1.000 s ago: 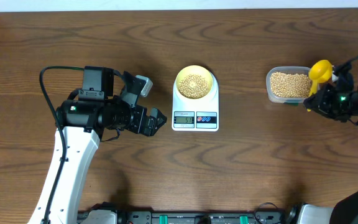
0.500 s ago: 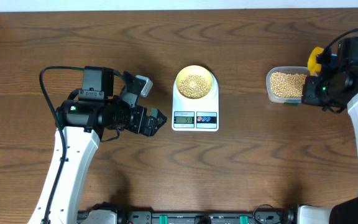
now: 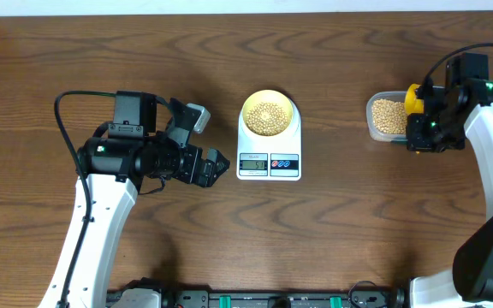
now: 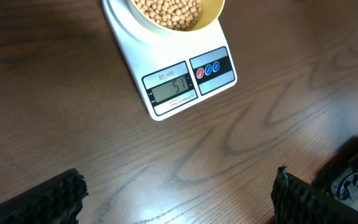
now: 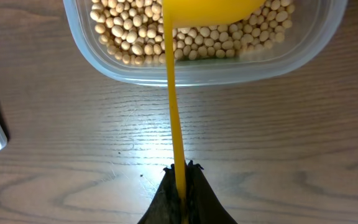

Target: Scoop item into bowl and weigh 50g on scale

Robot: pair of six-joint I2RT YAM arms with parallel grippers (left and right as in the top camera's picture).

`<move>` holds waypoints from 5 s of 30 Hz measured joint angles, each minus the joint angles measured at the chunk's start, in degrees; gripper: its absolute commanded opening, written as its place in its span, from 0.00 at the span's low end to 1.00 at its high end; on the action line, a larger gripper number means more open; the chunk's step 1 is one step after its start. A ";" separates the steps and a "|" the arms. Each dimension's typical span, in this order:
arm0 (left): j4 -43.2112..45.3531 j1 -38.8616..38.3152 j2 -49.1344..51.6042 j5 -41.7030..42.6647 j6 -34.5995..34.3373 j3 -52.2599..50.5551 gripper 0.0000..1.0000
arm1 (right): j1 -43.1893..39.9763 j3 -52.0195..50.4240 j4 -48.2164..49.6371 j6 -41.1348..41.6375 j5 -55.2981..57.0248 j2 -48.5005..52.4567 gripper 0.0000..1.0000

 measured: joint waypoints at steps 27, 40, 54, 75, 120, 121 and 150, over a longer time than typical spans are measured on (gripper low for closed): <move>0.00 0.00 0.00 0.00 0.00 -0.02 0.98 | 0.00 0.07 0.00 -0.33 0.74 0.13 0.01; 0.00 0.00 0.00 0.00 0.00 -0.02 0.98 | 0.00 4.24 0.11 -0.48 0.57 -3.10 0.01; 0.00 0.00 0.00 0.00 0.00 -0.02 0.97 | 8.24 4.63 23.12 -3.08 -28.22 -5.42 0.01; 0.00 0.00 0.00 0.00 0.00 -0.02 0.98 | 28.37 4.74 16.68 -25.90 -15.32 -0.15 0.01; 0.00 0.00 0.00 0.00 0.00 0.00 0.98 | 35.28 4.74 20.39 -29.33 4.13 9.97 0.01; 0.00 0.00 0.00 0.00 0.00 -0.02 0.98 | 35.30 4.74 20.39 -29.33 4.11 9.97 0.01; 0.00 0.00 0.00 0.00 0.00 -0.02 0.98 | 36.59 4.74 19.43 -29.29 -1.51 9.97 0.01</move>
